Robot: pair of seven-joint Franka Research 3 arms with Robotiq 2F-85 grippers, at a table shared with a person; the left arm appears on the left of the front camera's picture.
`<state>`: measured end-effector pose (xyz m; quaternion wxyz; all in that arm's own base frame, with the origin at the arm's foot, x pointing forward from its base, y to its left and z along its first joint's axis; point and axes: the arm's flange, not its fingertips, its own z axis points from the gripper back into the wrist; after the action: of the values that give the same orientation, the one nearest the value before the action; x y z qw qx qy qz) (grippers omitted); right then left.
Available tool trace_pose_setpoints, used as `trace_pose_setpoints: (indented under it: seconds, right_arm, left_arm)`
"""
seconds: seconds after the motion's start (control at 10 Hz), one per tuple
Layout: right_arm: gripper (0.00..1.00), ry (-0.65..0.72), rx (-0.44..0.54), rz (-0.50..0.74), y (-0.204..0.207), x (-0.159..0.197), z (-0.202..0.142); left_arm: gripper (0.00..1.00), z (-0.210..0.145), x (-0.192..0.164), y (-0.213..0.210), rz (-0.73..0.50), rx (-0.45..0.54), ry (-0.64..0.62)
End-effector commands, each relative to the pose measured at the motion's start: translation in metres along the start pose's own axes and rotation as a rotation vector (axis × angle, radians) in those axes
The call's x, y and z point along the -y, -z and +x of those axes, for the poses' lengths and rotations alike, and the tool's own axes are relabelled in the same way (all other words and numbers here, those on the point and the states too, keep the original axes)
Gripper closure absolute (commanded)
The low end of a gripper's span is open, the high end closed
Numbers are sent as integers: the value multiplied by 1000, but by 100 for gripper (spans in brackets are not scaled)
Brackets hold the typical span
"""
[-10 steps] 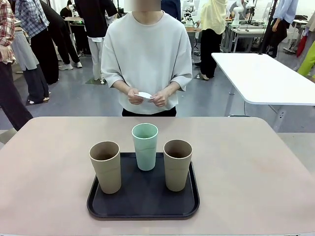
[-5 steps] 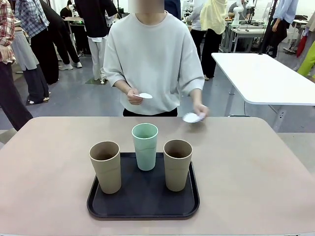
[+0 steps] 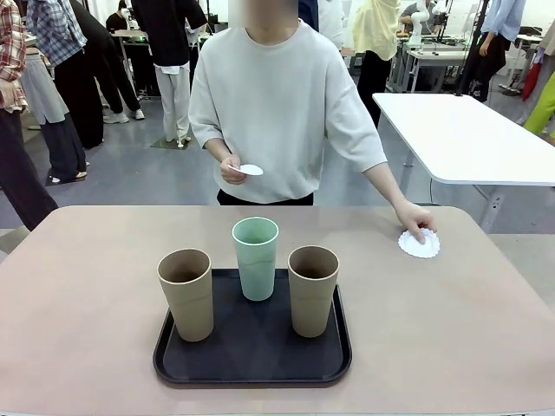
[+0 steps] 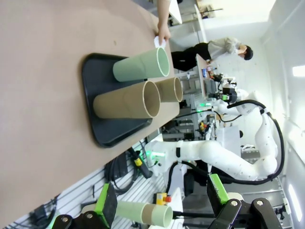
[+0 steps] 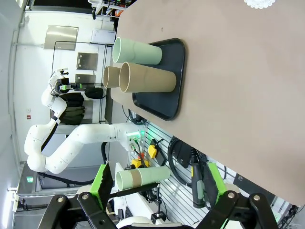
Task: Place coasters on the table and set cups on them.
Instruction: Pick up one Reusable plastic cup and place it on a coaster set by the human.
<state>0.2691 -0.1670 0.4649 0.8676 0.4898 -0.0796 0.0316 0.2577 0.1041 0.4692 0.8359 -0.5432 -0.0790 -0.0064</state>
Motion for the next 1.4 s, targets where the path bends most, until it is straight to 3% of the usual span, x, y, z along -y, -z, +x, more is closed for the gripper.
trace_pose_setpoints:
  seconds: [0.0,0.7,0.9,1.0,1.3]
  right_arm:
    - [0,-1,-1,11,0,0,0]
    - [0,0,0,0,0,0,0]
    - [0,-248,-70,-49,13,-6,18]
    - [0,-423,-69,-77,30,-17,37]
    - [0,-774,-72,-73,92,-42,75]
  left_arm:
    - [0,0,0,-1,-10,2,5]
    - [0,0,0,-1,-10,2,5]
    - [0,0,0,-1,-10,2,5]
    - [0,0,0,-1,-10,2,5]
    - [0,0,0,-1,-10,2,5]
